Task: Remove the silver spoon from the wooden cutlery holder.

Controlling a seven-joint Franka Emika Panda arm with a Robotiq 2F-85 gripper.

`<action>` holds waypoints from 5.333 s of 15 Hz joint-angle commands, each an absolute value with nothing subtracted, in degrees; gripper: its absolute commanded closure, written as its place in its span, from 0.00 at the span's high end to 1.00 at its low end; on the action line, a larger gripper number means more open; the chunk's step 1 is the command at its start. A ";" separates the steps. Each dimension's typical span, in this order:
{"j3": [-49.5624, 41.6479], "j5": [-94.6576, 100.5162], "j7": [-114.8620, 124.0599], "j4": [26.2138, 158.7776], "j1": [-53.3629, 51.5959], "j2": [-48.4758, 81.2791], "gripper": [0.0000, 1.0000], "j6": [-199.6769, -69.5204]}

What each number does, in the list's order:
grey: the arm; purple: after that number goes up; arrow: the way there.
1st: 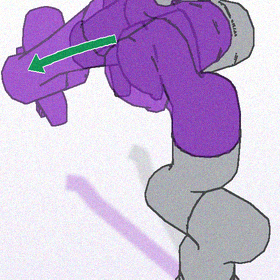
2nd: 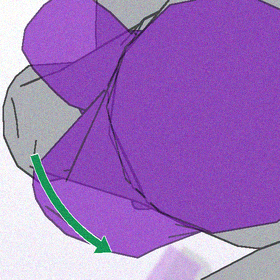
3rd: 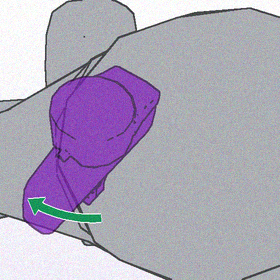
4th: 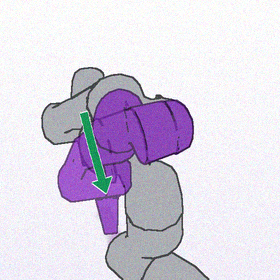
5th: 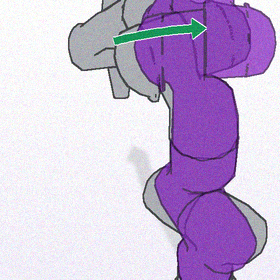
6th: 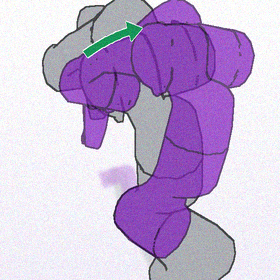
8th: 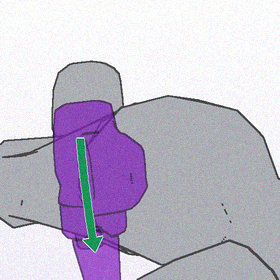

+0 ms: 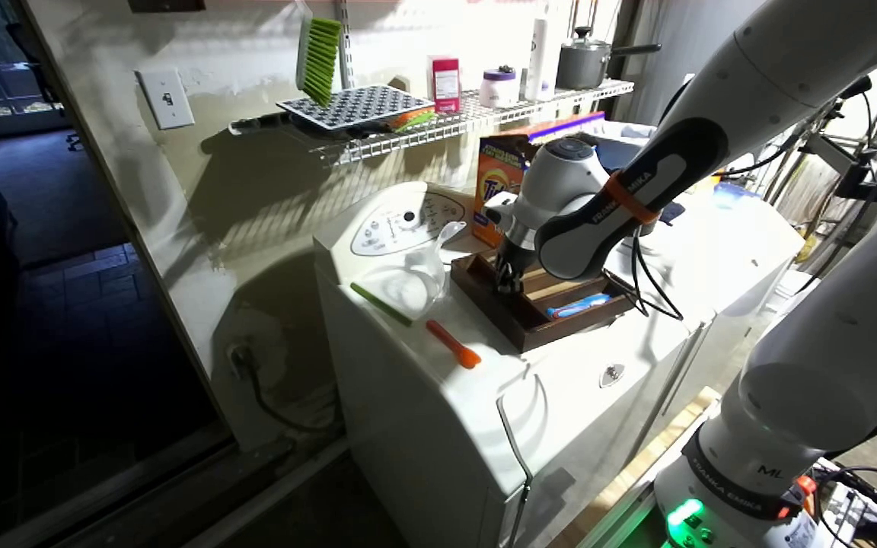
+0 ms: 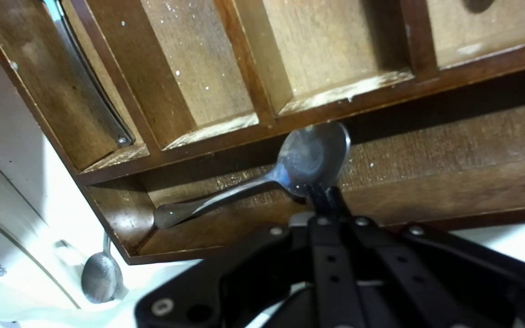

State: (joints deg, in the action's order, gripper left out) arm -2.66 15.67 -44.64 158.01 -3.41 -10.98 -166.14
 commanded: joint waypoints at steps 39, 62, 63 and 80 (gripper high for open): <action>12.69 27.00 -10.72 157.77 -6.82 -29.33 0.00 -148.88; 17.17 26.09 3.97 157.61 -8.21 -24.32 0.00 -146.55; 17.24 26.19 4.28 157.61 -8.14 -23.87 0.00 -146.99; 17.68 26.19 7.70 157.66 -8.05 -16.87 0.00 -151.38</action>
